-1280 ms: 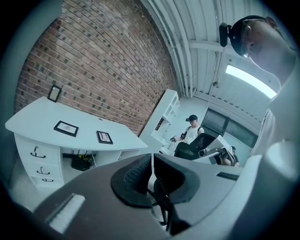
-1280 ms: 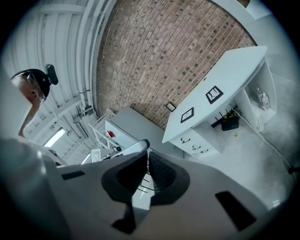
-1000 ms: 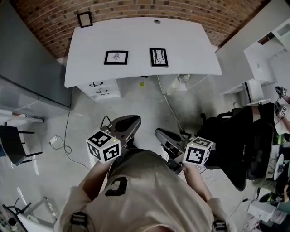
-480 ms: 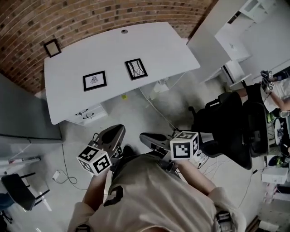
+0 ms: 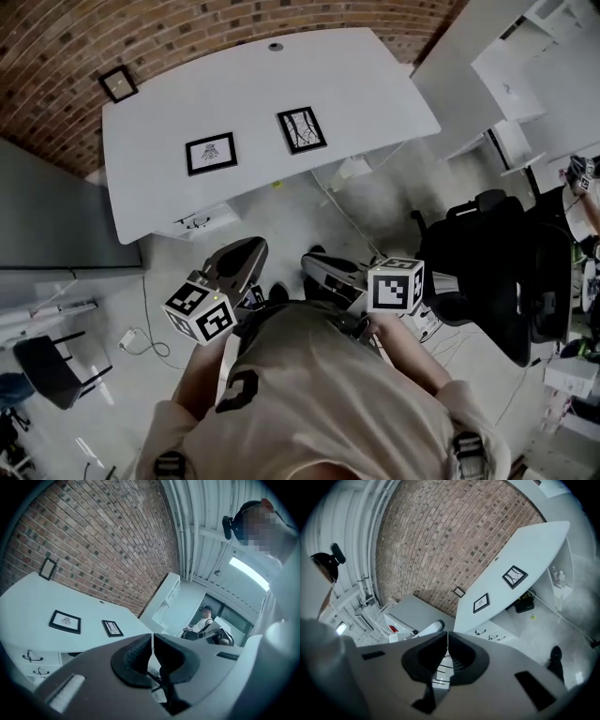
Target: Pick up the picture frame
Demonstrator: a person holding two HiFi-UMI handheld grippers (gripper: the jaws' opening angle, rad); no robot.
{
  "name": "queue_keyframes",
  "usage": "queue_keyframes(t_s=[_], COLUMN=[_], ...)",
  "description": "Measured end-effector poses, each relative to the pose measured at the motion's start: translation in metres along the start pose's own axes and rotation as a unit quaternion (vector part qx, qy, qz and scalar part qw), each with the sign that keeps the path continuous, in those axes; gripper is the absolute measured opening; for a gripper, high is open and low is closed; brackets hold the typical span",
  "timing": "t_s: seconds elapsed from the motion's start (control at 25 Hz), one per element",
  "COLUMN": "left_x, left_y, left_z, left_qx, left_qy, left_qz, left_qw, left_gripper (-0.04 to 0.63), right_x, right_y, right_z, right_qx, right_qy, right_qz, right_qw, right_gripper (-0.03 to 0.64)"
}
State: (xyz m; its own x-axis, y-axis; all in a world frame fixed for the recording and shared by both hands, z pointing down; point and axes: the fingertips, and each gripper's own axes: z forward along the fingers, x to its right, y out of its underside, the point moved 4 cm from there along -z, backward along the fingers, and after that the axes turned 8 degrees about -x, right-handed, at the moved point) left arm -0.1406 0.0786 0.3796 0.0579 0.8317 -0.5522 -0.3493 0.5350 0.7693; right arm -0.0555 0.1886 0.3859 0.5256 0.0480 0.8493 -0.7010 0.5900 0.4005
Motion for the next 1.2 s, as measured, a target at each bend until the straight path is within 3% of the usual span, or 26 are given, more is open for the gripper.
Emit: queue_keyframes(t_s=[0.32,0.52,0.72,0.92,1.2], left_x=[-0.048,-0.045,-0.039,-0.045,-0.023], left_y=[-0.04,-0.061,-0.073,-0.072,-0.072], left_z=[0.001,0.034,0.066,0.075,0.117], left_qx=[0.023,0.03,0.019,0.008,-0.006], left_qy=[-0.086,-0.114,-0.135,-0.191,-0.198], left_qz=[0.0,0.001,0.001,-0.01,-0.001], left_qw=[0.996,0.993,0.9907,0.9816,0.9802], left_gripper=[0.017,0.017,0.017,0.017,0.017], right_x=[0.029,0.06,0.079,0.104,0.138], right_y=[-0.056,-0.091,-0.128,-0.15,-0.148], right_z=[0.018,0.001,-0.013,-0.023,-0.026], right_qx=[-0.025,-0.038,-0.038,-0.056,-0.098], right_qy=[-0.037,-0.05,-0.092,-0.109,-0.113], right_qz=[0.001,0.02,0.048,0.046,0.074], right_qw=[0.999,0.998,0.994,0.991,0.986], right_gripper=[0.005,0.005,0.005,0.005,0.005])
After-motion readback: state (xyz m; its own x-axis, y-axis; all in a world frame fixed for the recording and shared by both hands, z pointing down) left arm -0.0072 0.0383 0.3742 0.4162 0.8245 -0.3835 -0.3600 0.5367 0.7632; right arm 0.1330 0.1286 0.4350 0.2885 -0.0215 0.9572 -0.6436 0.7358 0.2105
